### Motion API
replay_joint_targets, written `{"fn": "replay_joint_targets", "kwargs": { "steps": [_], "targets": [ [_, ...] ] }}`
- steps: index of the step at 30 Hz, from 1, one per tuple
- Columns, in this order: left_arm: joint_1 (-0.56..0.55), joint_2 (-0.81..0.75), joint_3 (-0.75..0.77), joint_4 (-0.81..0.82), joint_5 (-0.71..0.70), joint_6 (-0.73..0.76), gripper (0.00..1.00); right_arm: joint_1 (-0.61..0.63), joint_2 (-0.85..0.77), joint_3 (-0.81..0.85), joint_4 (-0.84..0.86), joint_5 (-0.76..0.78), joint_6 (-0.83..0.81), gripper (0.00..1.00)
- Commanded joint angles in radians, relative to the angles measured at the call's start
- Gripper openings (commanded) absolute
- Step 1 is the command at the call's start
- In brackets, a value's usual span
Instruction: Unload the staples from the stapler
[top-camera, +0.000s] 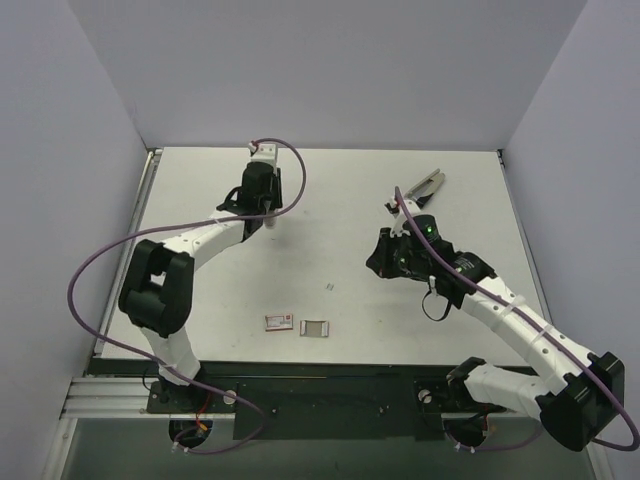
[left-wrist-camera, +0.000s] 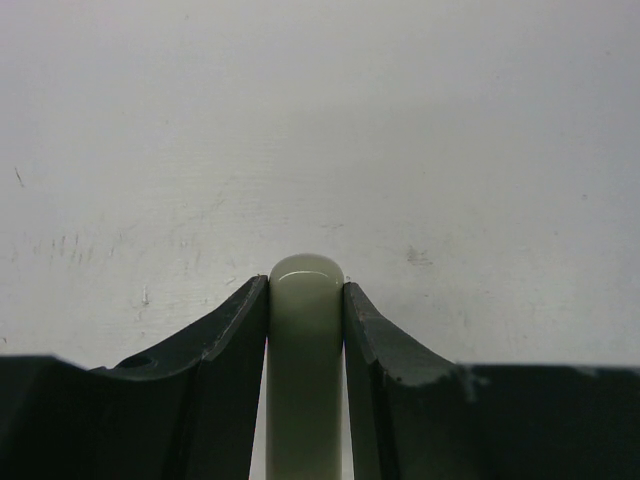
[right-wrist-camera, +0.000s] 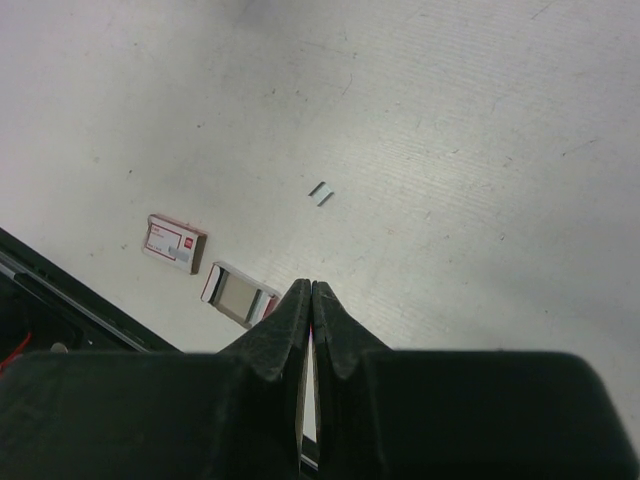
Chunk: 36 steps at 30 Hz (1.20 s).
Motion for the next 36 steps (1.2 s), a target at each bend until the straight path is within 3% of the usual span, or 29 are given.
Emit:
{"fn": "replay_joint_targets", "kwargs": {
  "steps": [1, 10, 22, 24, 25, 28, 29, 32, 36],
  "targets": [
    [0.035, 0.122, 0.097, 0.015, -0.003, -0.022, 0.00, -0.010, 0.025, -0.014, 0.041, 0.013, -0.003, 0.00],
    [0.066, 0.453, 0.269, -0.226, 0.060, -0.166, 0.00, -0.021, 0.082, -0.034, 0.063, -0.015, 0.003, 0.00],
    [0.070, 0.459, 0.287, -0.295, 0.098, -0.204, 0.00, -0.022, 0.075, -0.020, 0.055, -0.038, 0.021, 0.00],
    [0.070, 0.451, 0.284, -0.296, 0.106, -0.206, 0.09, -0.024, 0.067, -0.017, 0.049, -0.028, 0.024, 0.02],
    [0.072, 0.447, 0.280, -0.296, 0.107, -0.206, 0.18, -0.024, 0.064, -0.012, 0.041, -0.022, 0.029, 0.08],
    [0.070, 0.419, 0.263, -0.286, 0.112, -0.204, 0.27, -0.024, 0.052, 0.001, 0.021, -0.012, 0.030, 0.20],
    [0.070, 0.413, 0.257, -0.286, 0.112, -0.203, 0.35, -0.022, 0.047, 0.012, 0.017, -0.008, 0.030, 0.27],
    [0.070, 0.387, 0.255, -0.289, 0.115, -0.187, 0.44, -0.024, 0.042, 0.038, -0.011, -0.001, 0.030, 0.39],
    [0.069, 0.339, 0.243, -0.284, 0.124, -0.169, 0.59, -0.022, 0.041, 0.083, -0.026, 0.004, 0.035, 0.48]
  ]
}}
